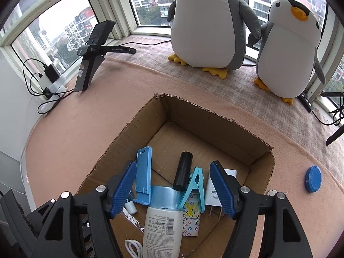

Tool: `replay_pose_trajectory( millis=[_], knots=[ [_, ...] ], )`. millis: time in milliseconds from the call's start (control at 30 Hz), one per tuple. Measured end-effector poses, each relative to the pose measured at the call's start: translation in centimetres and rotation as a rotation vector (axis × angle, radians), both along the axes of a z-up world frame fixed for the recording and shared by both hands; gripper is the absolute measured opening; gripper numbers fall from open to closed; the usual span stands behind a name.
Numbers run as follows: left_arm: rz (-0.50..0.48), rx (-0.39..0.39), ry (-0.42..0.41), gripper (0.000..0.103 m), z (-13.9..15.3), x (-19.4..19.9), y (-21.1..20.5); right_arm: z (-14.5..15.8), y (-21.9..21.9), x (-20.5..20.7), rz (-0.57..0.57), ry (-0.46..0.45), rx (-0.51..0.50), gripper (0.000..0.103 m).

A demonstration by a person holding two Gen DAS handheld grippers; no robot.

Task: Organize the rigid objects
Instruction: 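Carry the black cylinder into the box and open the right gripper, then move the right tool back to the key ring on the floor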

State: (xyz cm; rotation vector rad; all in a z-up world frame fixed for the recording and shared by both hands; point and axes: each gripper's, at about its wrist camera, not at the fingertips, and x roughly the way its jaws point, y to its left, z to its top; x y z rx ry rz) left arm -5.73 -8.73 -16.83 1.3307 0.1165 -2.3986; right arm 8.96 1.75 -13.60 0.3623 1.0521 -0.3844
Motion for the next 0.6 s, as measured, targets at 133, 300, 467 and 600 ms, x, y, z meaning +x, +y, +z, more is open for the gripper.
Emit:
replay_pose_trajectory(
  millis=[133, 300, 467, 600],
  knots=[
    [0.001, 0.000, 0.000, 0.020, 0.0, 0.0, 0.0, 0.3, -0.3, -0.5, -0.009, -0.007, 0.003, 0.067],
    [0.002, 0.000, 0.000, 0.020, 0.0, 0.0, 0.0, 0.8, -0.7, -1.4, -0.026, -0.026, 0.009, 0.067],
    [0.002, 0.000, 0.000, 0.020, 0.0, 0.0, 0.0, 1.5, -1.4, -2.9, -0.041, -0.053, 0.022, 0.067],
    [0.003, 0.000, 0.000, 0.020, 0.0, 0.0, 0.0, 2.0, -2.1, -4.4, -0.068, -0.070, 0.023, 0.067]
  ],
)
